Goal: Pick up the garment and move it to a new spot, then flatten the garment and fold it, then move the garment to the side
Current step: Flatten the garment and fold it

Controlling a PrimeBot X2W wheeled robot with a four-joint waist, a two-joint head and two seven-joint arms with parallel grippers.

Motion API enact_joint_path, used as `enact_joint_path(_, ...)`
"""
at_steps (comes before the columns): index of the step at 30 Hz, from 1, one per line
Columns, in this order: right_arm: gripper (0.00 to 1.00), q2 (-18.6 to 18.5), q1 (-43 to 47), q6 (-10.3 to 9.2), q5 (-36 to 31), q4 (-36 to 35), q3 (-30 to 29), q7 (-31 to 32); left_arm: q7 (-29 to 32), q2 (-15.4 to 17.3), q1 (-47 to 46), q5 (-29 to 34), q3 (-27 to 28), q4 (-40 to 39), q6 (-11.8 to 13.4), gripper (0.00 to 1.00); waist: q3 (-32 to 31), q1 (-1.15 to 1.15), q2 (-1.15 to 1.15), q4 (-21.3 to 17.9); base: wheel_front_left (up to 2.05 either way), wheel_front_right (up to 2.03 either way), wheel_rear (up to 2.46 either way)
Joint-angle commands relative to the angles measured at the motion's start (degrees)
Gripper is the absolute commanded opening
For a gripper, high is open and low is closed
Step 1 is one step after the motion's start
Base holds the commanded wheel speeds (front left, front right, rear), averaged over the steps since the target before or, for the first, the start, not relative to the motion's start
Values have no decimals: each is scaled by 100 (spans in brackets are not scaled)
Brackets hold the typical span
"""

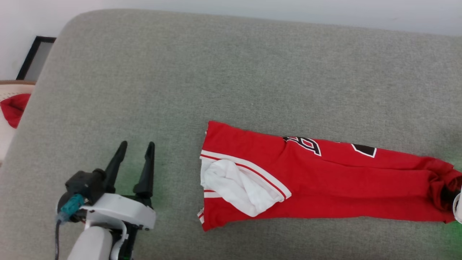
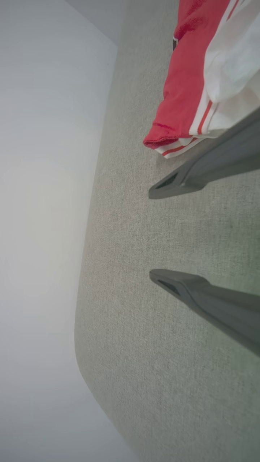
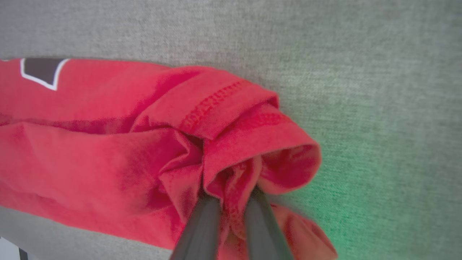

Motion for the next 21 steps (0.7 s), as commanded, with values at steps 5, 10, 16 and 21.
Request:
enact_joint_path(5,0,37,-148,6,20,183,-114,-273,1,-15,79,278,279,49,-95,100,11,0,0,-158,0,0,0)
enact_joint_path(10,0,-75,-262,7,40,301,-501,-577,1,19,198,442,439,-8,-122,100,-24,0,0,-362,0,0,0)
enact_joint_path(16,0,-297,-214,8,34,466,-1029,-827,1,60,318,552,542,-52,-127,100,-36,0,0,-542,0,0,0)
enact_joint_path(21,0,-618,-131,7,-268,642,-1756,-1082,1,94,401,646,641,-136,-136,100,-5,0,0,-697,0,0,0)
